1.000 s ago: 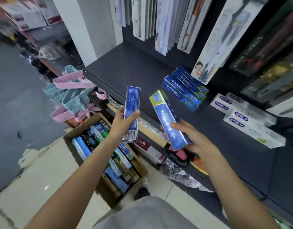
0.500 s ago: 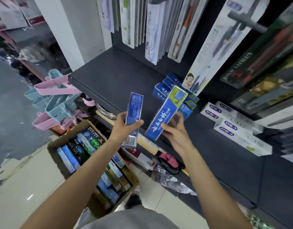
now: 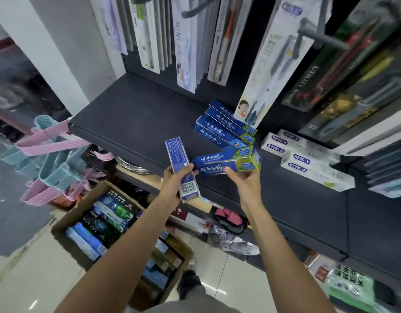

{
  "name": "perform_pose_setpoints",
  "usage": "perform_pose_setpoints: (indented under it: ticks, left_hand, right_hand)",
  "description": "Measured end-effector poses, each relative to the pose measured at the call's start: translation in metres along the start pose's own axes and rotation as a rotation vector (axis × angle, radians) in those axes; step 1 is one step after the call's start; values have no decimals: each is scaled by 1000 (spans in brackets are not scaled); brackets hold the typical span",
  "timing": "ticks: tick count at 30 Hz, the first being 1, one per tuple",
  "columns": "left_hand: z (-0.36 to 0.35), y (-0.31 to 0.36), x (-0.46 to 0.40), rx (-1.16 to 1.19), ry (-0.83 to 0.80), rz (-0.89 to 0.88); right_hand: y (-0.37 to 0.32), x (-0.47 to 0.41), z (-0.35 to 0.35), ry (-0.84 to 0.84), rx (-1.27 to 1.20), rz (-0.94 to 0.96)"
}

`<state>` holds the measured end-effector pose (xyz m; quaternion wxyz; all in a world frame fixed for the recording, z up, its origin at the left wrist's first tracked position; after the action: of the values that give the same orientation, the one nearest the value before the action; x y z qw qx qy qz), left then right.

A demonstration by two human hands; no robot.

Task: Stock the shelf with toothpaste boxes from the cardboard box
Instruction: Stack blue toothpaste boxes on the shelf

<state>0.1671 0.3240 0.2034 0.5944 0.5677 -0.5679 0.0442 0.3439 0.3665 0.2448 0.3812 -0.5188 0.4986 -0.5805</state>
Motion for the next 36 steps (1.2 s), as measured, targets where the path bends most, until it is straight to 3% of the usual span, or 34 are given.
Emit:
perform_pose_setpoints:
  ticks: [5,10,13,19,21,22,24,26,28,30,32,36]
  left_hand:
    - [-11,9,-11,-73,4,-67]
    - [-3,19,-16,-292,62,-178]
    - [8,29,-17,-424,71,-283]
    - [22,52,-4,-338,39,-211]
    - [21,53,2,-291,71,-208]
    - [17,51,4,-258,97,-222]
    - [3,43,8,-195,158,-247]
    - [-18,33,16,-145,181,-240]
    - [-41,22,25,-55,153,-160]
    - [-58,12,30,27,102,-86]
    - [-63,11,33,16,53,-56]
    - [-40,29,21,-121,37,-87]
  right_hand:
    - [2,-4,25,45,11,27]
    - [-4,-15,45,78,555,349]
    - [-3,-29,31,37,679,407]
    - [16,-40,-15,195,1268,490]
    - [14,-32,-16,306,1199,584]
    - [9,-23,-17,256,1069,618]
    - [1,2,-24,-113,759,592]
    - [2,32,-36,-467,777,591]
    - [12,44,-40,-441,936,691]
    - [10,43,-37,-213,927,713]
    - [0,34,-25,-83,782,556]
    - [-11,5,5,-150,171,-183]
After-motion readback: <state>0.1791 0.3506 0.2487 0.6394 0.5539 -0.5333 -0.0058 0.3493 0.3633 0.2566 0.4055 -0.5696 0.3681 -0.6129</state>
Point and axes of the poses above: each hand's wrist, its own x-axis away from the middle knuckle, its own z-axis out of the back of the hand, y = z × x, the point moved 2 cm from there along -x, towards the middle knuckle, and after that the axes turned 11 degrees about y, right-handed, at the moved point
